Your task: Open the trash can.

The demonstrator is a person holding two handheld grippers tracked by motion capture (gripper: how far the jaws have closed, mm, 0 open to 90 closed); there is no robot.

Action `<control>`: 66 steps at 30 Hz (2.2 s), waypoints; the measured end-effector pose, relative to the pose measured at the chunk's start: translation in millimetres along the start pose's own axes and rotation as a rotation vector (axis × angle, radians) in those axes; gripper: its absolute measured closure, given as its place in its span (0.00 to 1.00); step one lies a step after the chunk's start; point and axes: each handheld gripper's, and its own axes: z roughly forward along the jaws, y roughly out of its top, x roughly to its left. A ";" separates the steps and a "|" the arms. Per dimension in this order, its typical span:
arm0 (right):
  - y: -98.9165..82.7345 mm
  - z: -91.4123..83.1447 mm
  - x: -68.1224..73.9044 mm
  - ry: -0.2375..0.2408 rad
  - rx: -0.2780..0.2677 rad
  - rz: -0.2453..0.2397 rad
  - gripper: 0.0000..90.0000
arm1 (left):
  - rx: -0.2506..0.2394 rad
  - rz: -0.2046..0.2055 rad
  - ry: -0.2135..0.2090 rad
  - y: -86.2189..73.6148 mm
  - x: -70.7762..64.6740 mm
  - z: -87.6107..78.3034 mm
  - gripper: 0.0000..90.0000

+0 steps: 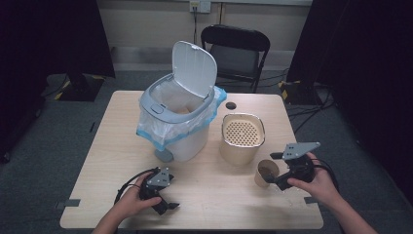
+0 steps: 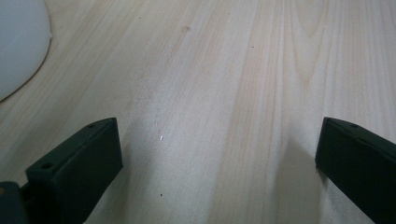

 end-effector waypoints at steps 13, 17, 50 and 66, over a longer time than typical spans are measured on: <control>-26.0 1.3 -11.0 -0.020 -0.003 0.053 0.16 | 0.000 0.000 0.000 0.0 0.0 0.0 0.00; -32.7 1.7 -14.1 -0.028 -0.007 0.067 0.16 | 0.000 0.001 0.000 0.0 0.1 0.0 0.00; -71.1 29.7 -12.2 0.000 -0.093 0.128 0.16 | -0.001 0.000 0.000 0.0 0.0 0.1 0.00; -84.1 46.8 -15.5 0.005 -0.177 0.175 0.18 | 0.000 0.001 0.000 0.0 0.1 0.0 0.00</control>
